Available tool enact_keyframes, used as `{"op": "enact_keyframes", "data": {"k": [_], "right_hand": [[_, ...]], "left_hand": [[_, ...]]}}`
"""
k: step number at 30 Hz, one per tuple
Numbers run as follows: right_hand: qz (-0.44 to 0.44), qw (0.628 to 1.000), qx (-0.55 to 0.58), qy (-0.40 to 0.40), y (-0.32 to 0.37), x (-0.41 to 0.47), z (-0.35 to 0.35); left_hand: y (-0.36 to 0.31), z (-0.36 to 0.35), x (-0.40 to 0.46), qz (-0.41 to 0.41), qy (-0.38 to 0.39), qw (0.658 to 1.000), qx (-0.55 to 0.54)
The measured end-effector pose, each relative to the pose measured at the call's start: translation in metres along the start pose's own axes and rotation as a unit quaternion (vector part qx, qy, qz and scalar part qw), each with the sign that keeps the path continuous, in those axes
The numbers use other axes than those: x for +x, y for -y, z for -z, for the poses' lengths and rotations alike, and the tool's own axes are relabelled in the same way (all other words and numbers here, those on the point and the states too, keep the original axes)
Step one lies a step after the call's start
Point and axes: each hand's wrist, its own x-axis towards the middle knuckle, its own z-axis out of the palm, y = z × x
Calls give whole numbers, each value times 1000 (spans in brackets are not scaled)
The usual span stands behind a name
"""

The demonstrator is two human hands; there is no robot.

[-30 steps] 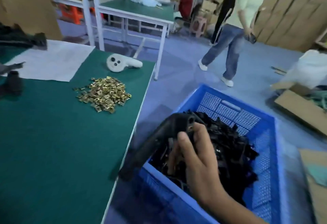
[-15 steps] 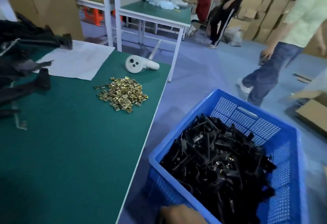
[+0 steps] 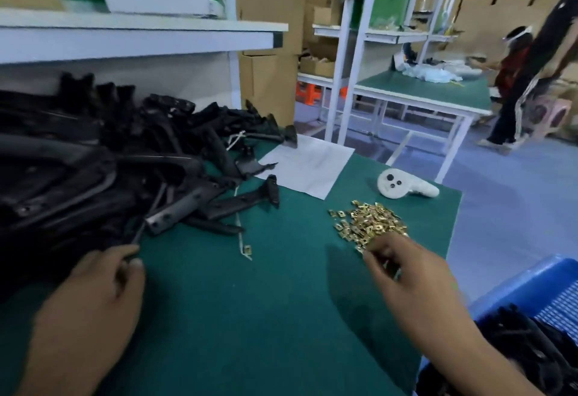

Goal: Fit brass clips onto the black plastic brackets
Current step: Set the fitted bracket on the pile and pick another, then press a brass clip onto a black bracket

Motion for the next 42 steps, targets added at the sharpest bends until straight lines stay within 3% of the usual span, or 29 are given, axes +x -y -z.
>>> {"op": "enact_keyframes", "data": {"k": [5,7,9,12,15,19,22,25,29,32,34,38,42], "right_hand": [[102,992,10,74,54,41,-69],[51,996,-3,75,72,73,-94],[-57,991,61,104,84,109,-111],[-165,939,236,188,89,142,-126],[-220,863,412,195,92,130,-127],[-205,744,632,75,89,67,-102],[-182,714,676,17,93,7,-82],[-167,722,662,110,99,-45,-82],[-72,754,607,238,92,-51,-75],[23,898,396,191,78,-20,-82],[68,959,248,121,73,8,-95],[101,972,113,180,76,56,-119],[157,964,103,187,80,61,-131]], "left_hand": [[-22,13,-3,27,48,998,7],[-23,11,-3,3,52,998,18],[-24,11,-3,-4,54,998,28],[-24,10,-6,-24,38,999,15],[-22,6,-6,-60,12,998,14],[-28,2,-10,-159,-70,983,59],[-45,0,-18,-241,-123,961,63],[-63,-6,-28,-305,-102,946,29],[-66,-3,-30,-280,50,959,-7],[-64,5,-25,-214,45,976,-18],[-57,5,-22,-173,40,984,-13],[-45,5,-14,-134,62,989,24],[-28,5,-9,-85,71,992,53]]}}
